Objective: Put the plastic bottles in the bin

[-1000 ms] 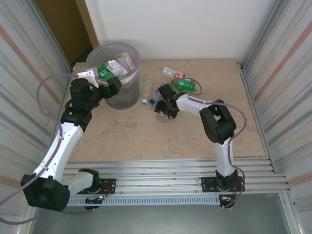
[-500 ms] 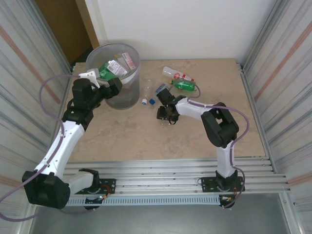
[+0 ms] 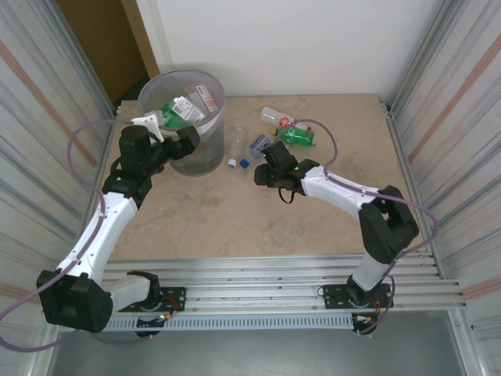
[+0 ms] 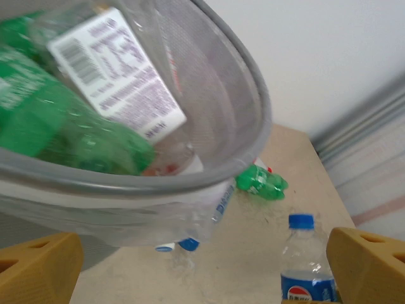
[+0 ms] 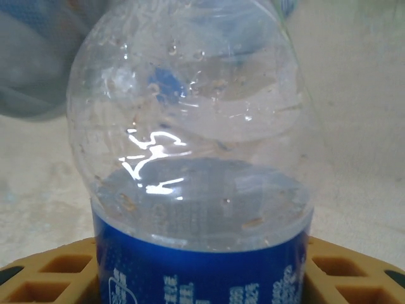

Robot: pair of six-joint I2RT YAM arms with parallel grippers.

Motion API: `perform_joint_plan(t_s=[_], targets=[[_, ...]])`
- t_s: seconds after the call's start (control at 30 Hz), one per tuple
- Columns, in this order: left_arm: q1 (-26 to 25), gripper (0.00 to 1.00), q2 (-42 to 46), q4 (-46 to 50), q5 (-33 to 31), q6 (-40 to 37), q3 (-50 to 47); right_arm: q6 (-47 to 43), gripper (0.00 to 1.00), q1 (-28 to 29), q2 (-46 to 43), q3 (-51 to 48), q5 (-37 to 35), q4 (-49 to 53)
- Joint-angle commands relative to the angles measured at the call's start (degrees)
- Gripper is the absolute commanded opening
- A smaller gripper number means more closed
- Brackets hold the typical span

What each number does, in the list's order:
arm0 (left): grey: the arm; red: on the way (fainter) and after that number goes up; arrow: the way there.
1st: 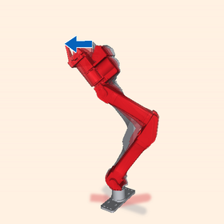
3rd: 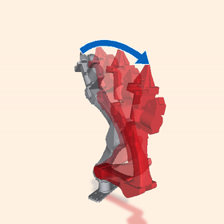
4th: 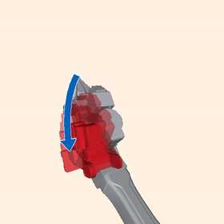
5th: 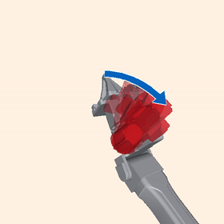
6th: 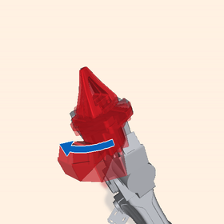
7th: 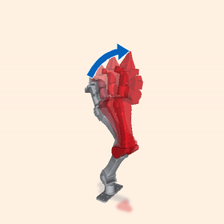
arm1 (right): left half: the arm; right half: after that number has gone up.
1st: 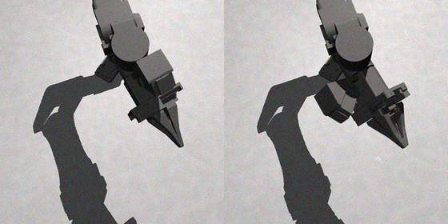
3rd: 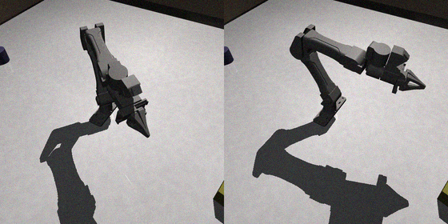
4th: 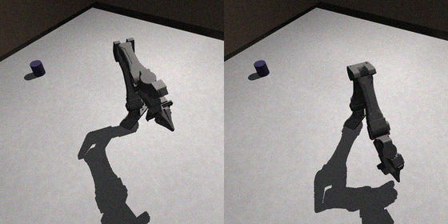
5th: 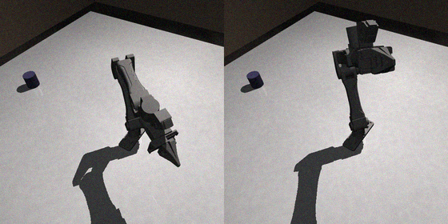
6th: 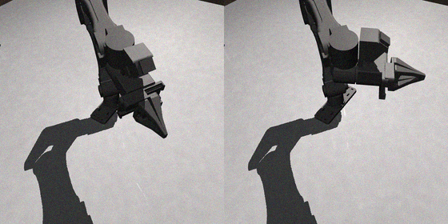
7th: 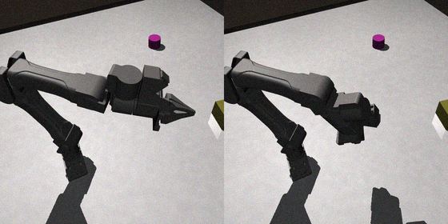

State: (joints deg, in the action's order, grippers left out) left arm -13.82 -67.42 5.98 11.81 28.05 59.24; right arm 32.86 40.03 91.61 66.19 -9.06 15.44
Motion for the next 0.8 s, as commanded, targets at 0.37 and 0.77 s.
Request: perform_joint_plan(t_s=[0.37, 0.77], targets=[[-13.6, 0.99, -12.4, -1.6, 16.8, -4.0, 13.3, -15.3, 0.29, 2.8, -16.9, -10.2, -0.5, -23.5], [-17.4, 0.86, -18.9, -7.3, 24.9, -0.5, 16.3, -18.9, 0.3, 3.7, -16.5, -8.1, 2.8, -28.7]])
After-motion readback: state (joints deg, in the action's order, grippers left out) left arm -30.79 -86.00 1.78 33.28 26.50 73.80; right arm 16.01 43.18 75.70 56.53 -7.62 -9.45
